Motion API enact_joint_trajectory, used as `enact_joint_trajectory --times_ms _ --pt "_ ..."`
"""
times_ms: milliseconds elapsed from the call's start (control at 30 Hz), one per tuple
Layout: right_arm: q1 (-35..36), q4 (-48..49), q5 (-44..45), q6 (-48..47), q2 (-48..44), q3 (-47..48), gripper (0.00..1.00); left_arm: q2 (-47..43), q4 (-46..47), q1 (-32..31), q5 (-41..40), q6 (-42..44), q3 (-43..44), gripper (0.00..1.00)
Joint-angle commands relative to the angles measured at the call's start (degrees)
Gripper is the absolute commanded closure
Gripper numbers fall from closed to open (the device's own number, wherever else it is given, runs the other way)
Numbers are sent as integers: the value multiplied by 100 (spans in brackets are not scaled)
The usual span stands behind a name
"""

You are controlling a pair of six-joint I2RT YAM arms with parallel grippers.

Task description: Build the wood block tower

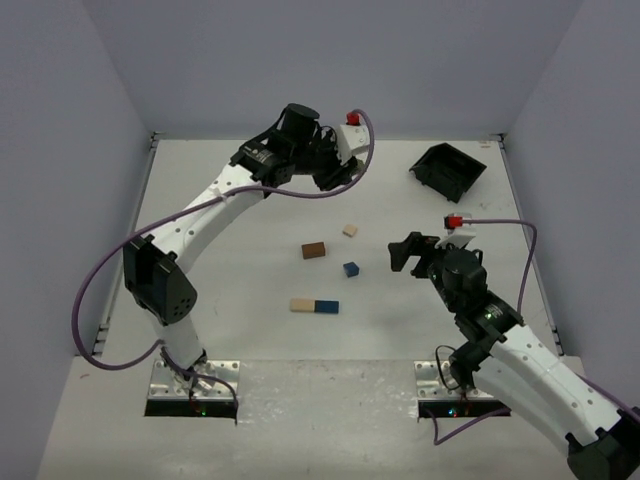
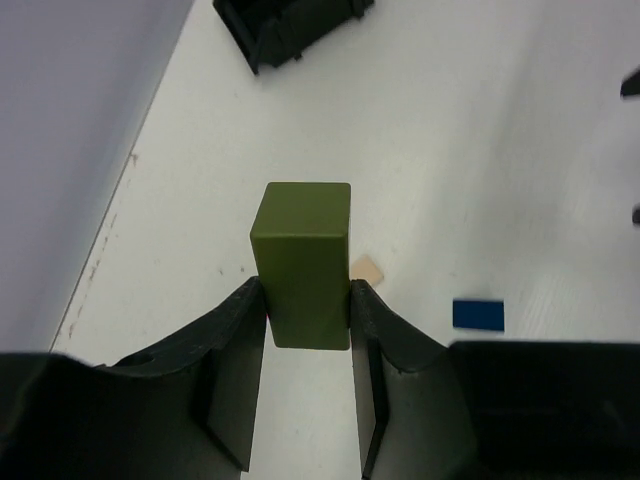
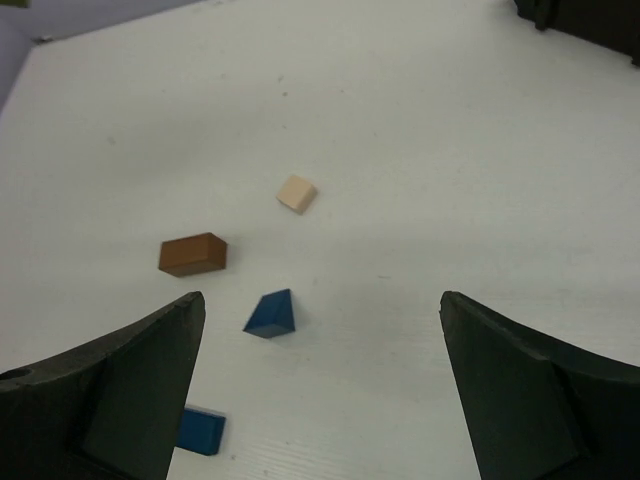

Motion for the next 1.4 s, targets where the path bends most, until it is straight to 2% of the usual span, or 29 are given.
enact_joint_trajectory --times_ms 0,133,267,400,633,767,1033,1367 --pt "-8 -474 744 -186 -52 248 1 -755 -946 -52 283 1831 -989 100" --pt "-8 -980 1222 -150 -44 388 1 -1125 -1287 -130 641 1910 -1739 100" --pt "1 -1381 1526 -8 -15 446 1 -1594 -836 -166 1048 1773 -2431 100" --pt "-6 -1736 1667 104 -3 557 1 -1449 -928 -677 65 1441 -2658 100" --pt "-8 -2273 2009 326 -27 692 1 -778 -1258 -984 -287 1386 -2950 100" --pt "-5 -2560 2157 273 -100 815 1 -597 -1316 -1230 -976 1060 -3204 100" --pt "0 -2612 2500 300 -360 727 1 -847 -824 -1326 -1022 637 -3904 100" --pt "-8 -2631 2674 272 -471 682 1 -674 -788 -1465 -1203 486 -3684 100"
